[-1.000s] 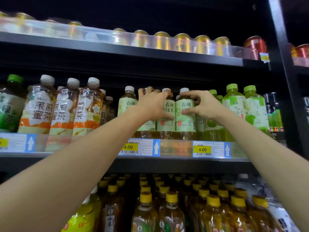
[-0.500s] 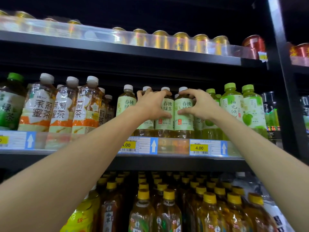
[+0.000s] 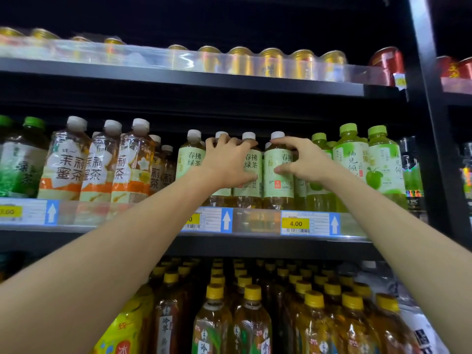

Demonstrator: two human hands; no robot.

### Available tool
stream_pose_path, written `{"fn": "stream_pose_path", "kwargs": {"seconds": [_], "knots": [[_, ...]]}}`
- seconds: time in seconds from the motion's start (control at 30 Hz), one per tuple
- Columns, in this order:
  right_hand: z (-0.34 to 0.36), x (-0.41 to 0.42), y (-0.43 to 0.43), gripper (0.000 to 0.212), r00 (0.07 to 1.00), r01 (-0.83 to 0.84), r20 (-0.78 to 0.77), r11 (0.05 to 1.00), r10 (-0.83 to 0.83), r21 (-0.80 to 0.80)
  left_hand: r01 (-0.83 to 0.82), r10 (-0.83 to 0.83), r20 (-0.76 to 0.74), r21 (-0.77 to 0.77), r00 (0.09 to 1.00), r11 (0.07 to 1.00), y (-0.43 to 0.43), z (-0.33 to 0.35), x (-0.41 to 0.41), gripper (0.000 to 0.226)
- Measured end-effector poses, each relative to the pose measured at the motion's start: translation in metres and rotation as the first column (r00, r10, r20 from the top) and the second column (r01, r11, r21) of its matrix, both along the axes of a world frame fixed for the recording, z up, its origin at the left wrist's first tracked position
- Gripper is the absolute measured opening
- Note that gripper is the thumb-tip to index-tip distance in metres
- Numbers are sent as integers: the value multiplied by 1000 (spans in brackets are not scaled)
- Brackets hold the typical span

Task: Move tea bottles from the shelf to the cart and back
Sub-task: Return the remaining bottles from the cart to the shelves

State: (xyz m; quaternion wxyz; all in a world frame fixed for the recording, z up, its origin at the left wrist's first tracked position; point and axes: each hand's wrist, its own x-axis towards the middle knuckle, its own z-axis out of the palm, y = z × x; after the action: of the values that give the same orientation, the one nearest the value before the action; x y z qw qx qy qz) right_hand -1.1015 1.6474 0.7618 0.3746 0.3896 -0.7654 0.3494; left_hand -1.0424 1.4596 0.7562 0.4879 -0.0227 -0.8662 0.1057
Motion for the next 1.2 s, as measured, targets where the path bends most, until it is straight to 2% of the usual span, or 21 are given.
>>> {"fn": "stream_pose_path", "kwargs": {"seconds": [0.3,0.47,0.57,0.77,1.2], "knots": [[-19,10,-8,64,961,161,-207,980,-183,-120,-87,75,-108,-108,991,990,-4,-15,21,77],[-23,39,-19,68,893,356,-279,934,-353,-44,-117,108,-85,-104,991,988,-17,-9,51,68],[-22,68,-38,73,873,417,-289,909,-394,20,-132,123,-85,-113,989,985,-30,-9,77,67],[-26,130,-98,74,896,391,-266,916,-355,94,-188,183,-51,-118,982,975,-83,-14,139,64],[-52,248,-266,70,965,166,-228,973,-128,157,-378,378,52,-15,924,926,-238,-57,282,62]]}}
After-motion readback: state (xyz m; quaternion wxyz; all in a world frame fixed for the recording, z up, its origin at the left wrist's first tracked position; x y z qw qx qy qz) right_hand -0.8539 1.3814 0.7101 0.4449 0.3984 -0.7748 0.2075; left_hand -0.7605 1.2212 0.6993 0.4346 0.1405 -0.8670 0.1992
